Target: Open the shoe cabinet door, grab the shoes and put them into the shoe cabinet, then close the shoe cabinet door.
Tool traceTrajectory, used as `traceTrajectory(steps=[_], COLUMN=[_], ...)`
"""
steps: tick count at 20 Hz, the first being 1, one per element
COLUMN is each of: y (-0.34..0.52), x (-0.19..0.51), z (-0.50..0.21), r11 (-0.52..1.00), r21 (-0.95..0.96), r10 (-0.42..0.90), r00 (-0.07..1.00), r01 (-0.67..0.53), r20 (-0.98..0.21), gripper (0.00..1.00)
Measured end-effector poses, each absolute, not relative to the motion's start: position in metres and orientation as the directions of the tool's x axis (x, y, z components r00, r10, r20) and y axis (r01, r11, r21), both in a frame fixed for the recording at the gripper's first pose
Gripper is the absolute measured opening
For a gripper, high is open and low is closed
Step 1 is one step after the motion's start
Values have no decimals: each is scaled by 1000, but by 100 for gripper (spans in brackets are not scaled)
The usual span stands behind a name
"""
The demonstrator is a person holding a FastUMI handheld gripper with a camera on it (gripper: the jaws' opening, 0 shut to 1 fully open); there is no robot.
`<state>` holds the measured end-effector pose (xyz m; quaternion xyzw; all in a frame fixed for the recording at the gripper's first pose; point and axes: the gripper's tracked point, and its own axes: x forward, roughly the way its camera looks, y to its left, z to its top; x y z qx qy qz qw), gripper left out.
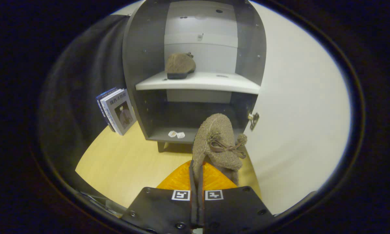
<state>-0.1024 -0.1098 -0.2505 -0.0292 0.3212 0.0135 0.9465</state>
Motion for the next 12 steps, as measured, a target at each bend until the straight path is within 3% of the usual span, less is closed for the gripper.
traceTrajectory(steps=[7,12], y=[-132,-136], x=[-34,13], z=[-169,-144], r11=[994,996], r21=[-98,-83], r10=[-13,-14], r00=[889,908], r01=[-36,-23], r20=[-459,-418], gripper=[3,3])
